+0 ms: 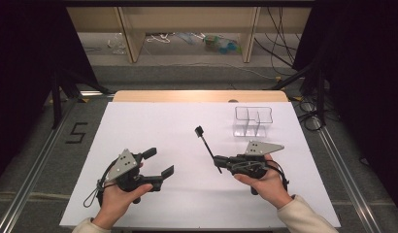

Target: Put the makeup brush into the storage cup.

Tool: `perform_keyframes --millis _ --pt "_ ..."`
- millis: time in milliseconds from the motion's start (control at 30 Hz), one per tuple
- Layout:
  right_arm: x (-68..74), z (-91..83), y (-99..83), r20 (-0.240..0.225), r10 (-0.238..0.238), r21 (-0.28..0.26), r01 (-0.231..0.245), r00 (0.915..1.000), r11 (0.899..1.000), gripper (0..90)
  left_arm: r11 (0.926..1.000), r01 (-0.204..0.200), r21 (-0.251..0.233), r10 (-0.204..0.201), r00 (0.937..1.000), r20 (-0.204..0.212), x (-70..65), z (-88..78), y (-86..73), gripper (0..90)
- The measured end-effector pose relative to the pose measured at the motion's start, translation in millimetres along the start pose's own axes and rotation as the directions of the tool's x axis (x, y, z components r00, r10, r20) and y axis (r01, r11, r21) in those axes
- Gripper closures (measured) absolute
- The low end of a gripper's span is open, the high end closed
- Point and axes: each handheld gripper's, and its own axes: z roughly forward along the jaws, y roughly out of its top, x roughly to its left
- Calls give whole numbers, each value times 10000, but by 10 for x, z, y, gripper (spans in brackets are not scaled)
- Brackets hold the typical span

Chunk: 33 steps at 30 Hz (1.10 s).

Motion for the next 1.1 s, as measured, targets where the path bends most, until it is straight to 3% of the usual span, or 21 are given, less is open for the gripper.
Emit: perform_keyframes --millis 33,100,167,333,467,533,667,700,833,867,1000,1033,1100 --pt "-5 9 0 14 -191 -151 191 9998 9997 858 10000 -4 -21 5 10000 86 -9 15 12 118" --pt "22 21 -5 -55 -19 -202 18 10000 9998 858 10000 64 -54 -63 9998 178 -35 44 32 119" --pt "23 37 -6 -16 -227 -346 226 9997 9991 859 9999 57 -128 -53 9997 244 -59 76 49 123" --pt "53 40 1 -52 -141 -137 140 9999 9998 859 9999 57 -137 -50 9990 451 -103 148 71 139" --pt "54 63 -1 -151 -299 -298 294 9994 9991 858 9996 194 -206 -180 9976 663 -135 211 96 154" --pt "69 59 0 -116 -174 -95 173 9998 9998 858 9994 255 -250 -237 9972 707 -147 238 113 161" --pt "77 85 -3 -236 -137 -238 132 9996 9996 859 9985 456 -287 -433 9960 785 -182 299 138 193" --pt "78 89 -3 -239 -140 -255 134 9996 9996 858 9990 304 -323 -275 9959 860 -179 313 150 211" --pt "76 88 -4 -233 -115 -194 111 9997 9997 858 9987 385 -340 -347 9936 1071 -199 374 178 261" --pt "76 74 3 -167 -175 26 175 9997 9998 858 9987 374 -346 -335 9935 1089 -208 390 182 269" --pt "83 92 2 -232 -133 -145 130 9996 9998 859 9982 505 -331 -465 9925 1130 -243 455 198 297" --pt "85 97 2 -255 -120 -155 116 9996 9998 858 9985 28 -549 41 9921 1255 -216 487 215 305" --pt "94 112 1 -270 -124 -226 118 9996 9997 858 9984 192 -526 -122 9912 1316 -236 511 223 328"
